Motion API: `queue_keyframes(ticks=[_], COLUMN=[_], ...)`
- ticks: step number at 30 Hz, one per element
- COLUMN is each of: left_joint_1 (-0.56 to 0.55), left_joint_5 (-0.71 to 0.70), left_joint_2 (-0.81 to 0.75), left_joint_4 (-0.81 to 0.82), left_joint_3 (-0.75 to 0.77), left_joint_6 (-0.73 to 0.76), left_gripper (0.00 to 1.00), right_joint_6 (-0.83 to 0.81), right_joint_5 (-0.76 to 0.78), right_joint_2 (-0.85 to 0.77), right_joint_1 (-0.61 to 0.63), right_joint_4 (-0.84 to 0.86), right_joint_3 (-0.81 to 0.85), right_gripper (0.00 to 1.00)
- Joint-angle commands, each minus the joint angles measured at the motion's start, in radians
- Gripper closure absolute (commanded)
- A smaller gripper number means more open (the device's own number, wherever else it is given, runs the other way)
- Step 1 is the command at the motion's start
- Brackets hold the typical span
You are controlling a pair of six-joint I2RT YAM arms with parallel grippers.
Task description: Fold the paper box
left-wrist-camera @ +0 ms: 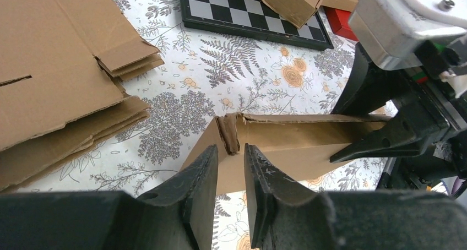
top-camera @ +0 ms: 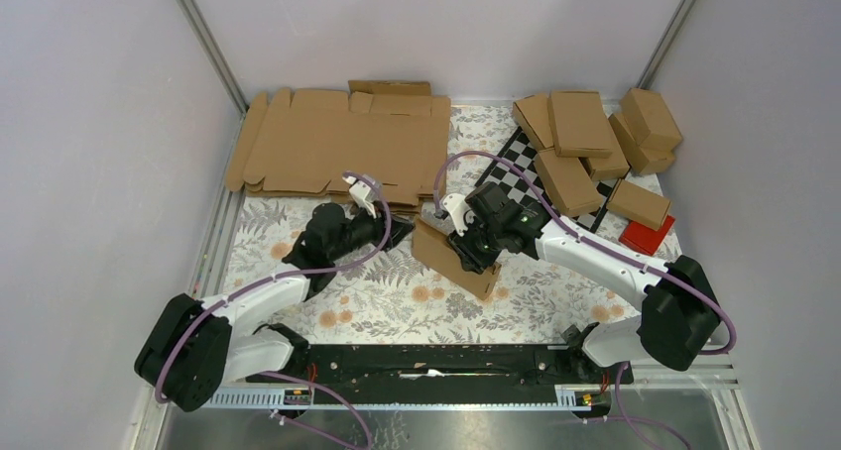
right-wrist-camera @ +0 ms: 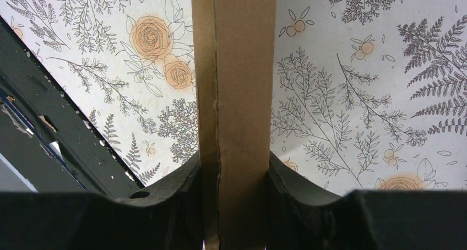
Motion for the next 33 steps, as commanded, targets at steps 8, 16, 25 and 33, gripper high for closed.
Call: queue_keyframes(ticks=[8, 16, 25, 33], left_joint_1=[0.005, 0.003, 0.001, 0.0], left_joint_5=[0.039, 0.035, 0.063, 0.059], left_joint_2=[0.084, 0.096, 0.102, 0.088], left_joint_4=[0.065, 0.049, 0.087, 0.131], left_joint_3=[0.111, 0.118, 0.069, -0.019], left_joint_6=[0.039, 0.065, 0.046, 0.013], left_gripper=[0.99, 1.0, 1.0, 1.0], right_joint_6=[-0.008, -0.014, -0.013, -0.012], right_joint_5=[0.004, 0.002, 0.008, 0.01], right_joint_2=[0.008, 0.008, 0.01, 0.01], right_joint_1=[-0.005, -0.006, -0.006, -0.006], right_joint_4=[0.012, 0.001, 0.002, 0.002], right_joint_3=[0.005, 0.01, 0.013, 0.015], right_gripper=[0.69, 0.7, 0.7, 0.7])
